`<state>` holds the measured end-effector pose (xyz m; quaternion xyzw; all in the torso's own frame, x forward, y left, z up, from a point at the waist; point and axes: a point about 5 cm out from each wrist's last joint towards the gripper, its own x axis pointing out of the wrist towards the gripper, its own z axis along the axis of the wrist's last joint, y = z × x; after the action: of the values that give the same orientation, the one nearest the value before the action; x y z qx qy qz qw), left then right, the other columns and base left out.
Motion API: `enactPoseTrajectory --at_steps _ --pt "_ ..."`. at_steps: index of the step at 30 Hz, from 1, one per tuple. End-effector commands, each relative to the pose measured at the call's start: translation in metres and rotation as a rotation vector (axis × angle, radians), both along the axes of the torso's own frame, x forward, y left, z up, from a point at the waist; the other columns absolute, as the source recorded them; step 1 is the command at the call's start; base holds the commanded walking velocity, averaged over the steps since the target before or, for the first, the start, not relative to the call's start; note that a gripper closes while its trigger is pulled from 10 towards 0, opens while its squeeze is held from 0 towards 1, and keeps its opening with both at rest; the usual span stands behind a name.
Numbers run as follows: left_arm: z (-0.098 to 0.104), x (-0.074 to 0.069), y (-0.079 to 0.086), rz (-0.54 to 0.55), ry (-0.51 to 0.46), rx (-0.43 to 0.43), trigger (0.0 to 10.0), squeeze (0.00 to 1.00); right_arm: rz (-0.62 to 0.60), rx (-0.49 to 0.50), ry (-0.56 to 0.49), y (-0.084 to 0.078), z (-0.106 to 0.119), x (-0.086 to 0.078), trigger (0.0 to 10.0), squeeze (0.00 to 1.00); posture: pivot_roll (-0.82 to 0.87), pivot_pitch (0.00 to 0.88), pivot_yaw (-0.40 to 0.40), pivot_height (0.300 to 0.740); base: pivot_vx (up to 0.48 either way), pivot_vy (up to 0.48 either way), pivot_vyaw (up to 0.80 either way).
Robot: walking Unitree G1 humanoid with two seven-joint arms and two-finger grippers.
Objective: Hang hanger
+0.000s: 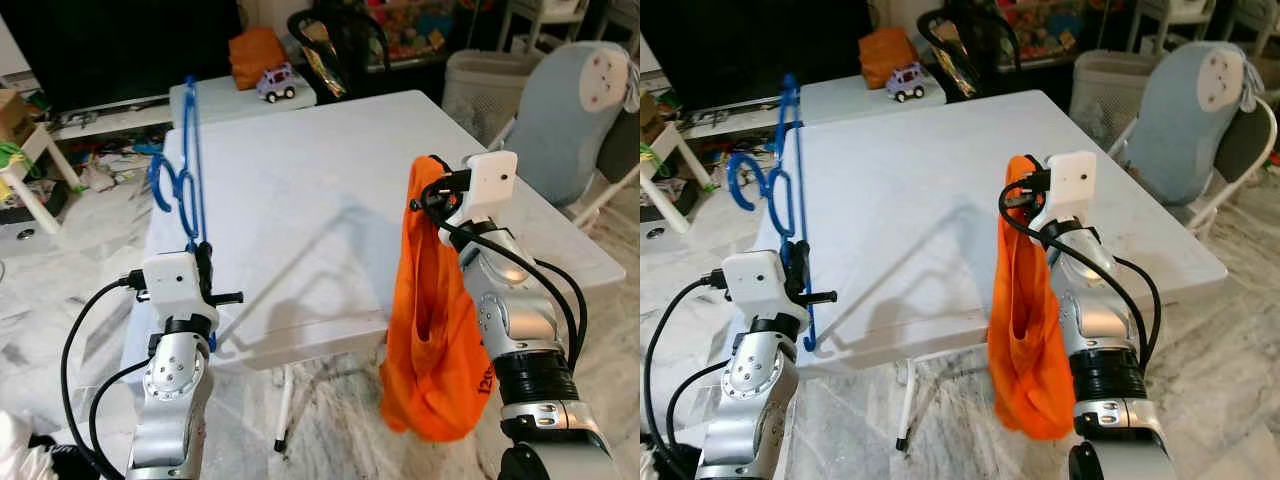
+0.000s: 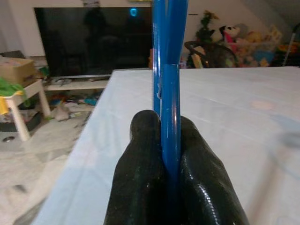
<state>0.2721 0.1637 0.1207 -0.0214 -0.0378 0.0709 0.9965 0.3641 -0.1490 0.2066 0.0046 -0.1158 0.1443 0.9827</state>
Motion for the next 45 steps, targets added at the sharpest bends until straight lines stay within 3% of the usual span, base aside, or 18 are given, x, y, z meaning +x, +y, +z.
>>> enactPoseTrajectory --at_steps 1,6,10,16,17,22,27,32,33,34,35,36,37,38,39,40,41,45 --pt "-0.001 0.000 0.001 0.010 0.012 0.014 10.0 0.00 0.039 0.015 -0.054 0.006 0.017 0.006 10.0 0.00 -0.07 0.000 0.064 0.740 0.000 0.000 0.00" --pt "-0.004 -0.002 0.000 0.008 0.022 0.016 10.0 0.00 0.095 0.041 -0.094 0.019 0.051 0.028 10.0 0.00 -0.06 0.000 0.050 0.740 0.000 0.000 0.00" --pt "-0.004 -0.002 -0.001 0.018 0.024 0.010 10.0 0.00 0.169 0.038 -0.128 0.050 0.093 0.046 10.0 0.00 -0.05 0.000 0.036 0.740 0.000 0.000 0.00" --pt "-0.006 -0.005 -0.004 0.020 0.029 0.002 10.0 0.00 0.166 0.031 -0.189 0.074 0.128 0.049 10.0 0.00 -0.04 0.000 0.027 0.740 0.000 0.000 0.00" --pt "-0.006 -0.006 -0.005 0.019 0.029 0.001 10.0 0.00 0.143 0.069 -0.225 0.079 0.149 0.048 10.0 0.00 -0.03 0.000 0.027 0.740 0.000 0.000 0.00" --pt "-0.001 -0.005 -0.005 0.018 0.004 0.017 10.0 0.00 0.101 0.156 -0.362 0.078 0.203 0.039 10.0 0.00 -0.02 0.000 0.015 0.740 0.000 0.000 0.00" --pt "0.001 -0.008 -0.003 0.038 -0.009 0.030 10.0 0.00 0.087 0.198 -0.426 0.074 0.223 0.033 10.0 0.00 -0.01 0.000 0.001 0.740 0.000 0.000 0.00" --pt "-0.001 -0.009 -0.006 0.038 -0.005 0.027 10.0 0.00 0.101 0.118 -0.341 0.081 0.184 0.043 10.0 0.00 -0.01 0.000 -0.002 0.740 0.000 0.000 0.00" --pt "-0.002 -0.010 -0.009 0.029 -0.006 0.027 10.0 0.00 0.136 0.013 -0.240 0.087 0.138 0.049 10.0 0.00 -0.01 0.000 -0.002 0.740 0.000 0.000 0.00" --pt "-0.002 -0.010 -0.009 0.029 -0.006 0.027 10.0 0.00 0.136 0.013 -0.240 0.087 0.138 0.049 10.0 0.00 -0.01 0.000 -0.002 0.740 0.000 0.000 0.00" --pt "-0.001 -0.009 -0.010 0.021 -0.009 0.028 10.0 0.00 0.181 -0.086 -0.145 0.090 0.092 0.050 10.0 0.00 -0.02 0.000 0.004 0.740 0.000 0.000 0.00" --pt "-0.001 -0.009 -0.010 0.018 -0.009 0.029 10.0 0.00 0.208 -0.128 -0.105 0.090 0.072 0.049 10.0 0.00 -0.02 0.000 0.008 0.740 0.000 0.000 0.00" --pt "-0.001 -0.009 -0.010 0.018 -0.009 0.029 10.0 0.00 0.208 -0.128 -0.105 0.090 0.072 0.049 10.0 0.00 -0.02 0.000 0.008 0.740 0.000 0.000 0.00" --pt "-0.001 -0.008 -0.010 0.014 -0.010 0.030 10.0 0.00 0.248 -0.183 -0.061 0.090 0.048 0.046 10.0 0.00 -0.02 0.000 0.012 0.740 0.000 0.000 0.00" --pt "-0.001 -0.007 -0.010 0.010 -0.009 0.030 10.0 0.00 0.283 -0.257 -0.025 0.088 0.029 0.043 10.0 0.26 -0.02 0.000 0.016 0.740 0.000 0.000 0.00" --pt "-0.001 -0.007 -0.010 0.010 -0.009 0.030 10.0 0.00 0.283 -0.257 -0.025 0.088 0.029 0.043 10.0 0.26 -0.02 0.000 0.016 0.740 0.000 0.000 0.00" --pt "-0.001 -0.007 -0.010 0.005 -0.008 0.030 10.0 0.00 0.303 -0.309 0.002 0.085 0.014 0.040 10.0 1.00 -0.03 0.000 0.020 0.740 0.000 0.000 0.00" --pt "-0.002 -0.007 -0.013 -0.010 -0.004 0.026 10.0 0.00 0.348 -0.399 0.068 0.074 -0.013 0.034 10.0 1.00 -0.03 0.000 0.022 0.740 0.000 0.000 0.00"
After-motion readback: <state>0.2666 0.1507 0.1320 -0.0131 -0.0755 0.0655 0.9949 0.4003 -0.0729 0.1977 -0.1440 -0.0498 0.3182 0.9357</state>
